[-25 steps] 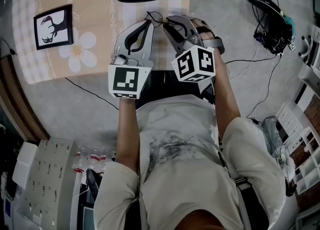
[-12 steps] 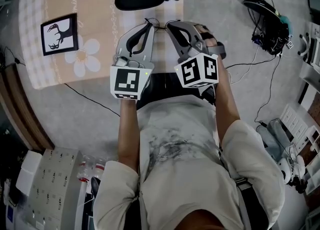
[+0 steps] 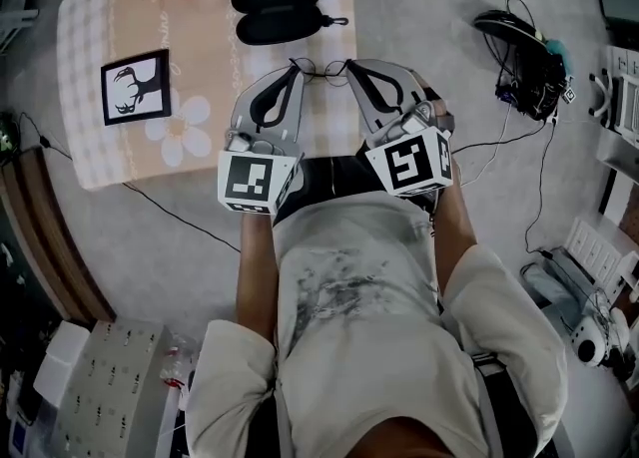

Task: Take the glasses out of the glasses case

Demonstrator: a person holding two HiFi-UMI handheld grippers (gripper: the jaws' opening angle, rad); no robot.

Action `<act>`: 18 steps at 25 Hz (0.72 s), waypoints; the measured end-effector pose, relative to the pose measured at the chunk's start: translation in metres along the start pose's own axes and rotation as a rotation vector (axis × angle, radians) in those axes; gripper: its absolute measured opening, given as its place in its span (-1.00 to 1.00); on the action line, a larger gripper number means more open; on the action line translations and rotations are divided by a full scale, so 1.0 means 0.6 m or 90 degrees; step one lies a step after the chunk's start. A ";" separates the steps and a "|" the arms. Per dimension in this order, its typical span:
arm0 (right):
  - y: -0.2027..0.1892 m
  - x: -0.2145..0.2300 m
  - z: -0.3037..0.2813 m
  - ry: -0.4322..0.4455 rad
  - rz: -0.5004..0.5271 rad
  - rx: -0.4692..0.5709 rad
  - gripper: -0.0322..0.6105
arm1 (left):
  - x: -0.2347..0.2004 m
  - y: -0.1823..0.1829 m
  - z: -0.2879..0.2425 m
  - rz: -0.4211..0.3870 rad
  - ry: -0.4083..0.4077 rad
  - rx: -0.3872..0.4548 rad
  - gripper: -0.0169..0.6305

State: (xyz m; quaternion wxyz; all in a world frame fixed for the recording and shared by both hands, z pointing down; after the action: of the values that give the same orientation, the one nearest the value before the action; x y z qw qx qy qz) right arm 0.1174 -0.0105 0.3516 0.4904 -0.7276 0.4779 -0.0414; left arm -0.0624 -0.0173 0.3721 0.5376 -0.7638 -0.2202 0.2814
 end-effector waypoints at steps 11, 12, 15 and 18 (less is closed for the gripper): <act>0.024 0.006 0.067 -0.022 -0.031 0.017 -0.85 | 0.016 0.037 0.035 -0.014 -0.022 0.035 -0.92; 0.026 0.005 0.071 -0.021 -0.034 0.016 -0.85 | 0.018 0.037 0.038 -0.014 -0.023 0.036 -0.92; 0.029 0.002 0.080 -0.022 -0.037 0.010 -0.85 | 0.023 0.038 0.045 -0.012 -0.025 0.036 -0.92; 0.031 -0.001 0.087 -0.023 -0.039 0.008 -0.85 | 0.027 0.037 0.050 -0.010 -0.025 0.037 -0.92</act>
State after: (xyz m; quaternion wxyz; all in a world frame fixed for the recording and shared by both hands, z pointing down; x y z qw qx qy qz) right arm 0.1327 0.0239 0.3105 0.5019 -0.7395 0.4463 -0.0463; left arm -0.0699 0.0068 0.3401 0.5575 -0.7401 -0.2286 0.2987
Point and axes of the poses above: the fingertips, and each gripper's own axes: z backward along the fingers, x to its right, y out of its top, the point moved 10 cm from there along z, backward along the fingers, and after that the axes turned 4 degrees about z, right-handed, at the moved point
